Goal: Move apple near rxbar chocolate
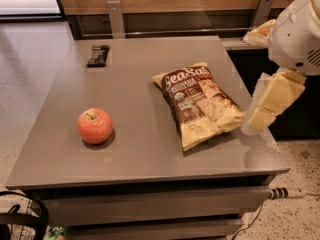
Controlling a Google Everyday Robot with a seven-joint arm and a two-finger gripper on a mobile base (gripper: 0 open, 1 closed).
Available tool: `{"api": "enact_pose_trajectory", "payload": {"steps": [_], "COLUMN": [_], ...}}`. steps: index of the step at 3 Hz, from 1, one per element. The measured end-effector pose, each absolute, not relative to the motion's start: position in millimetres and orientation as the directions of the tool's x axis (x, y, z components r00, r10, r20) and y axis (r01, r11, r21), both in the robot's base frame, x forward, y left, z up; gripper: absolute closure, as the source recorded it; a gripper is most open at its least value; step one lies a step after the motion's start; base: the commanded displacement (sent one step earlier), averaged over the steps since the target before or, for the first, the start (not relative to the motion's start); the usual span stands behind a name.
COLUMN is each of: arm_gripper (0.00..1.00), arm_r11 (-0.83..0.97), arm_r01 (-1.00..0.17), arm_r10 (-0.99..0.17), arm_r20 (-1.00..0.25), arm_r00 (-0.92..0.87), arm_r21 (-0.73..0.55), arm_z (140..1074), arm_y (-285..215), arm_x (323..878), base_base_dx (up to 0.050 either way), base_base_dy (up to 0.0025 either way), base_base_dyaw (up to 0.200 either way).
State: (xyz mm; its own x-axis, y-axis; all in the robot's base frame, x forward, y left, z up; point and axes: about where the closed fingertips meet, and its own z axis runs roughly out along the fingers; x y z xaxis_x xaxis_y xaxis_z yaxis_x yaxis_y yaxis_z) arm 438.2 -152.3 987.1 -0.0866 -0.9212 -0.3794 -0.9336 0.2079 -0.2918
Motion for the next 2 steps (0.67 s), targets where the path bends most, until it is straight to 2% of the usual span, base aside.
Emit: {"api": "enact_pose_trajectory", "payload": {"steps": [2], "arm_gripper": [0.00], "arm_r11": [0.154], "arm_r01": [-0.941], "arm_r10": [-0.841], "arm_r20": [-0.540], "arm_r00": [0.035], "arm_r21": [-0.301], "arm_z": [958.3], "arm_y": [-36.6], "arm_x": [452.8], "base_base_dx": [0.000], "base_base_dy": [0.00000], "base_base_dyaw": [0.000]}}
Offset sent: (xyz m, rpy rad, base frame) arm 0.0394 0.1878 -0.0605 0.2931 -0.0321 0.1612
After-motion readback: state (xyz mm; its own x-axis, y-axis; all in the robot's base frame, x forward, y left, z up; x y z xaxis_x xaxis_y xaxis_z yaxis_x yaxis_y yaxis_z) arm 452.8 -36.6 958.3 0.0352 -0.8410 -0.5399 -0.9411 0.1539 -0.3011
